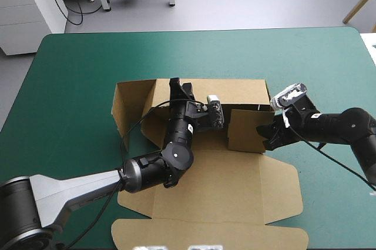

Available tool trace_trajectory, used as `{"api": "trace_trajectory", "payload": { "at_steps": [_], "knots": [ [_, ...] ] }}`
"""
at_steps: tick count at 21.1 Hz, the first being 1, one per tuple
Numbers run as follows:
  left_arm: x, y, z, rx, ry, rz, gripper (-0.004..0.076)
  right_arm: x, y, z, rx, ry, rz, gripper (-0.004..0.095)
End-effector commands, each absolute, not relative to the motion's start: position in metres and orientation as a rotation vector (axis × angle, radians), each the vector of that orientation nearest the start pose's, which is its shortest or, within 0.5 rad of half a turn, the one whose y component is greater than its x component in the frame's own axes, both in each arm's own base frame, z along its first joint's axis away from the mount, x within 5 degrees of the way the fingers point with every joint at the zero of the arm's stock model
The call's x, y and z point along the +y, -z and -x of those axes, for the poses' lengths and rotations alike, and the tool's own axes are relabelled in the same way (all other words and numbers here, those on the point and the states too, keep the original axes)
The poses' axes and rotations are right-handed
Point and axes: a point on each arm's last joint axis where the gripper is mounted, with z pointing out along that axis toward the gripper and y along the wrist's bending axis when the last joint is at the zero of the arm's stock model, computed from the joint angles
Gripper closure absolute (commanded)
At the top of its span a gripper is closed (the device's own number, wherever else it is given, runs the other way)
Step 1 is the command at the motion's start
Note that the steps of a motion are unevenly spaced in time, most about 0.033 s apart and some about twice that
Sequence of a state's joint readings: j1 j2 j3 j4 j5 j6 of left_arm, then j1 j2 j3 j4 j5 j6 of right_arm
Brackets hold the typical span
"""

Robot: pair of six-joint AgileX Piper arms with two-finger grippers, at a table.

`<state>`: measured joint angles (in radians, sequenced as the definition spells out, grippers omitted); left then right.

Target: Fold the box

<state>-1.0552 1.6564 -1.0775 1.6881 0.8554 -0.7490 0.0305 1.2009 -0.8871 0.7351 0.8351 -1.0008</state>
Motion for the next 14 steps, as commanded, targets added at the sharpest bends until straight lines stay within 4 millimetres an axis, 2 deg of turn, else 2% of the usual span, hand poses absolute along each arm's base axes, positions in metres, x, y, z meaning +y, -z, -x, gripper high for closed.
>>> {"api": "trace_trajectory", "payload": {
  "at_steps": [1, 5, 10, 14],
  "knots": [
    [-0.27, -0.301, -0.228, 1.388, -0.739, -1.162, 0.0734, 0.054, -0.3, -0.226, 2.186, -0.5, 0.66, 0.0435],
    [-0.27, -0.301, -0.228, 1.389, -0.737, -1.161, 0.0734, 0.054, -0.287, -0.228, 2.103, -0.496, 0.592, 0.0491],
    [-0.27, -0.301, -0.228, 1.388, -0.734, -1.164, 0.0734, 0.047, -0.29, -0.237, 2.037, -0.374, 0.526, 0.0519],
    [-0.27, -0.301, -0.227, 1.387, -0.731, -1.166, 0.0734, 0.054, -0.289, -0.236, 2.022, -0.371, 0.572, 0.0674]
  ]
}}
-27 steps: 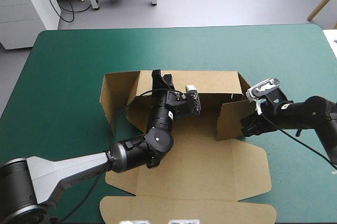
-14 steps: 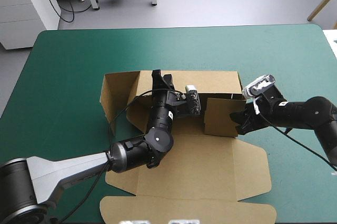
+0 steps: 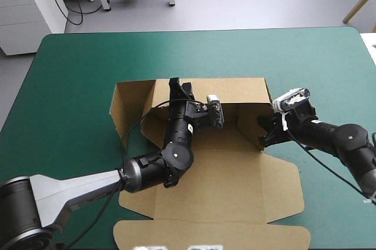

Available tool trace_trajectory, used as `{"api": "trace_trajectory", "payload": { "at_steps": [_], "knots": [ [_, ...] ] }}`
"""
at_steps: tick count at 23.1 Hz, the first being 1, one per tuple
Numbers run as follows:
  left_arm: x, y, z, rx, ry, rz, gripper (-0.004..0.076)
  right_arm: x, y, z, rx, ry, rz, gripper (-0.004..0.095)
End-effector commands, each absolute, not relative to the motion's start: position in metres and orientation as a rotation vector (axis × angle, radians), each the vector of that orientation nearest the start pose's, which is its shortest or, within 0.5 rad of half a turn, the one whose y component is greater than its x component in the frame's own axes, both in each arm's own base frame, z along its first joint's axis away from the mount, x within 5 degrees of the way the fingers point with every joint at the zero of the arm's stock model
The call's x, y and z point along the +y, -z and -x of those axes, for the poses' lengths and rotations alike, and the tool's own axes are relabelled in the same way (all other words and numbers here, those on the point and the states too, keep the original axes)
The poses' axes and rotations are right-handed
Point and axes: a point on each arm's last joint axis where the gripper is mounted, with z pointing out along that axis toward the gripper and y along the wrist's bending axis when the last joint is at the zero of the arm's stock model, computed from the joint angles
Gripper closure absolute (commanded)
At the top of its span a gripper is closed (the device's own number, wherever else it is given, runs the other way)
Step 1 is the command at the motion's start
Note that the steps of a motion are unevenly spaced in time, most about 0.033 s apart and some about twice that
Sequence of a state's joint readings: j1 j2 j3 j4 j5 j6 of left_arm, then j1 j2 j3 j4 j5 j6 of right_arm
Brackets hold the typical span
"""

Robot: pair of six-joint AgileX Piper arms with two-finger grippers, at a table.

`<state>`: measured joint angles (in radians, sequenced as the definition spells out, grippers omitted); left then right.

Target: Fold the box

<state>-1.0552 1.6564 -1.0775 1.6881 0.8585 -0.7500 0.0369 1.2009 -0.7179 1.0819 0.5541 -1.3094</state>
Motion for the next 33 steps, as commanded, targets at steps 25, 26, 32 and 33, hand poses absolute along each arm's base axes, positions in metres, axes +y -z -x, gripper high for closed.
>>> {"api": "trace_trajectory", "payload": {
  "at_steps": [25, 26, 32, 33],
  "knots": [
    [-0.273, -0.303, -0.227, 1.33, -0.743, -1.192, 0.0731, 0.083, -0.289, -0.234, 1.988, -0.255, 0.543, 0.0905],
    [-0.274, -0.305, -0.227, 1.304, -0.754, -1.196, 0.0722, 0.083, -0.289, -0.234, 1.994, -0.257, 0.534, 0.0905],
    [-0.275, -0.307, -0.228, 1.267, -0.78, -1.197, 0.0358, 0.081, -0.288, -0.234, 2.029, -0.227, 0.551, 0.0905],
    [-0.275, -0.307, -0.228, 1.267, -0.78, -1.197, 0.0304, 0.081, -0.289, -0.234, 2.029, -0.224, 0.555, 0.0905]
  ]
}}
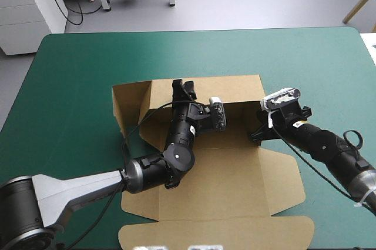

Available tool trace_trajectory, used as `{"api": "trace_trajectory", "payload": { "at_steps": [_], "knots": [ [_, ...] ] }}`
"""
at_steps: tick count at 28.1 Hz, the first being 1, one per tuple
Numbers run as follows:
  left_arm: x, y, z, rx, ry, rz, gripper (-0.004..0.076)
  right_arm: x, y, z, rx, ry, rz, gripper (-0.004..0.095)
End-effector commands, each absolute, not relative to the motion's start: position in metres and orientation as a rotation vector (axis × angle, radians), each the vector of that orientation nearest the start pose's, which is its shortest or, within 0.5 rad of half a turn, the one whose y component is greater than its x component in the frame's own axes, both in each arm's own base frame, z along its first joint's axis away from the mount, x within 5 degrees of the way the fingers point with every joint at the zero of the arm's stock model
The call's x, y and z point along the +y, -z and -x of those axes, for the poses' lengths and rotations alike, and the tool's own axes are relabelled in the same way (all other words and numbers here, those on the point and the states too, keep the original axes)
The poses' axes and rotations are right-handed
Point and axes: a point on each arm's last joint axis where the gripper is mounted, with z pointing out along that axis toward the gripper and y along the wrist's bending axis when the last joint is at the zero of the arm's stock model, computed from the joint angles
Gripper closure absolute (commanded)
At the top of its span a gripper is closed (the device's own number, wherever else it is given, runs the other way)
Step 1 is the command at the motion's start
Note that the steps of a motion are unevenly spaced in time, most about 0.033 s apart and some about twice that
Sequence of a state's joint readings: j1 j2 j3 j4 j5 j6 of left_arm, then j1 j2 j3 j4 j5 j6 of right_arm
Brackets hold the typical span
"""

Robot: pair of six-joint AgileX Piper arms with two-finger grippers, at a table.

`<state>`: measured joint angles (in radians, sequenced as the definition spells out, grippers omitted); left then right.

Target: Fold the box

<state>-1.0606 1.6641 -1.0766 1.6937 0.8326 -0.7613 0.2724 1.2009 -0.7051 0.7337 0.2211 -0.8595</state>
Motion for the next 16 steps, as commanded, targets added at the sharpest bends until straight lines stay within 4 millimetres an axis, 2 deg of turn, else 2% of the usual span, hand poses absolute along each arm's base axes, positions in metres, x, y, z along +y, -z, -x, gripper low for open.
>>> {"api": "trace_trajectory", "payload": {
  "at_steps": [1, 9, 16],
  "knots": [
    [-0.275, -0.307, -0.228, 1.267, -0.78, -1.197, 0.03, 0.081, -0.291, -0.235, 2.027, -0.225, 0.544, 0.0905],
    [-0.275, -0.306, -0.228, 1.181, -0.892, -1.311, 0.0306, 0.08, -0.3, -0.238, 2.068, -0.218, 0.516, 0.0905],
    [-0.274, -0.308, -0.227, 1.153, -0.939, -1.336, 0.0308, 0.085, -0.297, -0.258, 2.189, -0.241, 0.484, 0.0906]
  ]
}}
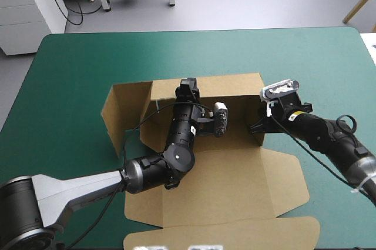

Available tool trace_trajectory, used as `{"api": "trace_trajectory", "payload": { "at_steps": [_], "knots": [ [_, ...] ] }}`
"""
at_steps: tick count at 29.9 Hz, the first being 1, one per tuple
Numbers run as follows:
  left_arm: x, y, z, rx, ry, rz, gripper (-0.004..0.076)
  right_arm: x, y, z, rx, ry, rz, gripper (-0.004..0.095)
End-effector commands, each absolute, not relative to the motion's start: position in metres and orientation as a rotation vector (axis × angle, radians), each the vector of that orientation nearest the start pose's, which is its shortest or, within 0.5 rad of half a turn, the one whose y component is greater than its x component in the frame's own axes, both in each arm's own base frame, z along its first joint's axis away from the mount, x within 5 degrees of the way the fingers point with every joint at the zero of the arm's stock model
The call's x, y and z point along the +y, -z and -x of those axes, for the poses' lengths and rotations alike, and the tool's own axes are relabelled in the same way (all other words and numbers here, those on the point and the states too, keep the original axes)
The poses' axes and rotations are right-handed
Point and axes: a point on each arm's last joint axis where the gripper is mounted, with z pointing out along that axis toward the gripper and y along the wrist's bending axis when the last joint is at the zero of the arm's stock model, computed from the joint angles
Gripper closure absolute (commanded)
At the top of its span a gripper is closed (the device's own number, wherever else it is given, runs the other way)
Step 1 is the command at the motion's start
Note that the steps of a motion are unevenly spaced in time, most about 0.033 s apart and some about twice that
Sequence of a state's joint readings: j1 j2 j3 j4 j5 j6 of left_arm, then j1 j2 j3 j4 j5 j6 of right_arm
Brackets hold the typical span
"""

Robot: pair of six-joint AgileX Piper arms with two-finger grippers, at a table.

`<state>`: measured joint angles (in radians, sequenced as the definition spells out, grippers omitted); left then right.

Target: Fold the box

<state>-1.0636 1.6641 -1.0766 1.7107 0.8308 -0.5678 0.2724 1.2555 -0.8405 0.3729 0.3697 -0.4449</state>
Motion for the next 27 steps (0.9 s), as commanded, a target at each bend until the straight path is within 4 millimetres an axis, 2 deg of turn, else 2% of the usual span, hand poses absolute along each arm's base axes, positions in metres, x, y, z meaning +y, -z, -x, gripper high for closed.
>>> {"api": "trace_trajectory", "payload": {
  "at_steps": [1, 9, 16, 20, 22, 25, 27],
  "knots": [
    [-0.275, -0.309, -0.225, 1.149, -0.934, -1.334, 0.0314, 0.086, -0.298, -0.261, 2.196, -0.247, 0.482, 0.0907],
    [-0.276, -0.33, -0.205, 1.105, -0.879, -1.299, 0.0423, 0.091, -0.311, -0.278, 2.234, -0.262, 0.455, 0.0907],
    [-0.268, -0.373, -0.177, 1.052, -0.815, -1.192, 0.0505, 0.092, -0.329, -0.281, 2.331, -0.278, 0.414, 0.0908],
    [-0.25, -0.402, -0.17, 1.07, -0.735, -1.075, 0.0646, 0.091, -0.342, -0.282, 2.437, -0.277, 0.395, 0.0908],
    [-0.233, -0.417, -0.175, 1.104, -0.721, -0.994, 0.0731, 0.091, -0.349, -0.285, 2.491, -0.277, 0.376, 0.0908],
    [-0.202, -0.435, -0.192, 1.197, -0.7, -0.887, 0.0724, 0.087, -0.356, -0.295, 2.573, -0.272, 0.361, 0.0908],
    [-0.179, -0.443, -0.206, 1.319, -0.642, -0.801, 0.0724, 0.083, -0.355, -0.306, 2.632, -0.266, 0.338, 0.0908]
  ]
}}
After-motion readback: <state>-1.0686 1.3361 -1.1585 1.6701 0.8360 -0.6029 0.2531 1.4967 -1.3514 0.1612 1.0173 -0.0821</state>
